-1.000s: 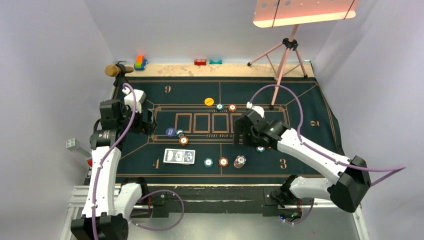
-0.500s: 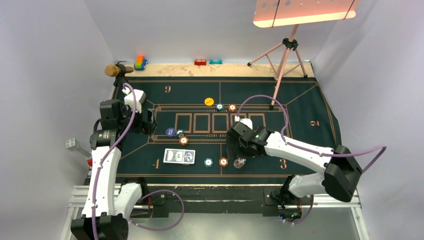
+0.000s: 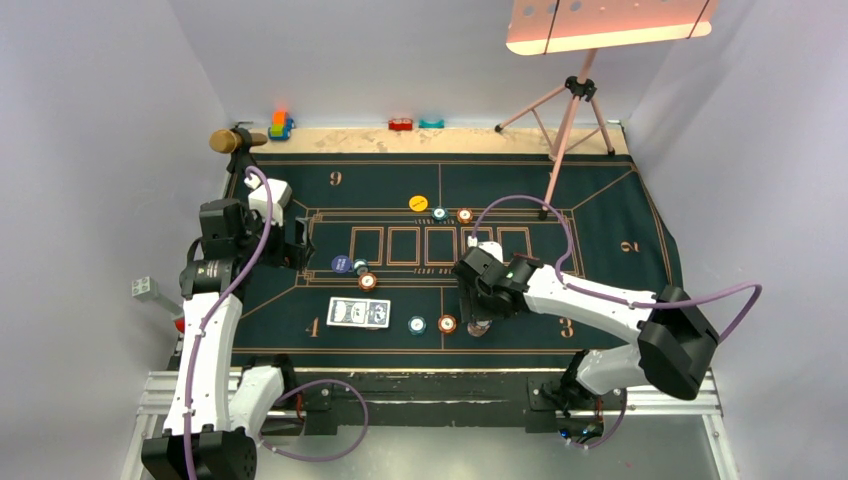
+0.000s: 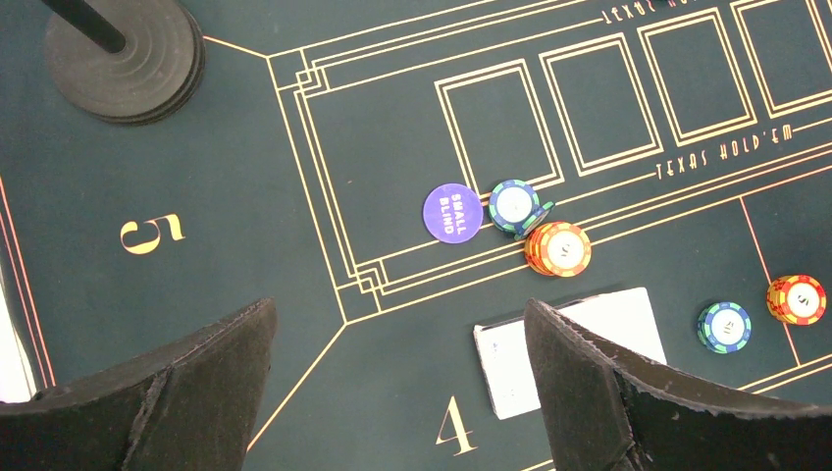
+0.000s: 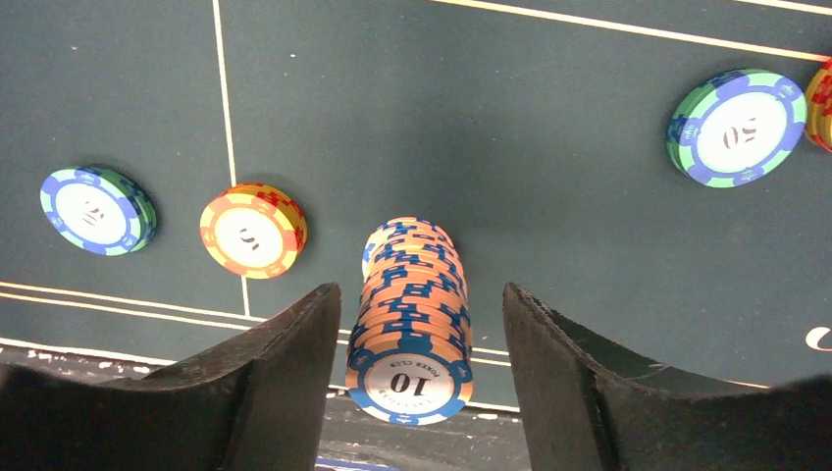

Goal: Distribute texas hold em gaming equipment

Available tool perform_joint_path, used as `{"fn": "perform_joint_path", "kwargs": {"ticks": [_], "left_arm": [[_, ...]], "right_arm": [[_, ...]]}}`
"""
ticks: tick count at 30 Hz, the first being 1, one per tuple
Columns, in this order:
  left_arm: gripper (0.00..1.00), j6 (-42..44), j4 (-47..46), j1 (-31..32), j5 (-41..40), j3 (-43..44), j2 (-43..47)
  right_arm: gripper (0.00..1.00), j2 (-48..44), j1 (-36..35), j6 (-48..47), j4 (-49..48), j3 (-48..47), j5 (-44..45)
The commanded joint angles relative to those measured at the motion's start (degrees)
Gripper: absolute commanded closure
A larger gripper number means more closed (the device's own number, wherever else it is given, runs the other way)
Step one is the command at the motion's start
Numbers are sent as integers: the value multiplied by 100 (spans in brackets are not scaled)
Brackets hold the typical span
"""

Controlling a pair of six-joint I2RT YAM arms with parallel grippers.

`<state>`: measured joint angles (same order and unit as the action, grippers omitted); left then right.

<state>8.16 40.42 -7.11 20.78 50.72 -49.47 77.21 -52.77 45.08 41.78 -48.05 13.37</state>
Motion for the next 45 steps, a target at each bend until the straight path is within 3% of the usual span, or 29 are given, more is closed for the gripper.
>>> {"fn": "perform_joint_path", "kwargs": {"ticks": [1, 10, 15, 24, 28, 45], "left_arm": [[0, 101, -89, -54, 3, -17, 95], [0, 103, -88, -50, 18, -16, 109], [0, 100, -90, -57, 14, -22, 110], [0, 99, -101, -53, -17, -25, 119], [0, 87, -96, -60, 8, -12, 123], [0, 76, -70, -51, 70, -18, 157]], "right_arm": [[37, -48, -23, 67, -178, 63, -105], [50, -102, -22, -104, -170, 85, -109], [64, -155, -22, -117, -116, 4, -119], [88, -258, -22, -223, 345, -751, -227], [90, -30, -11, -366, 452, -1264, -128], [92, 4378, -14, -1192, 247, -5677, -281]]}}
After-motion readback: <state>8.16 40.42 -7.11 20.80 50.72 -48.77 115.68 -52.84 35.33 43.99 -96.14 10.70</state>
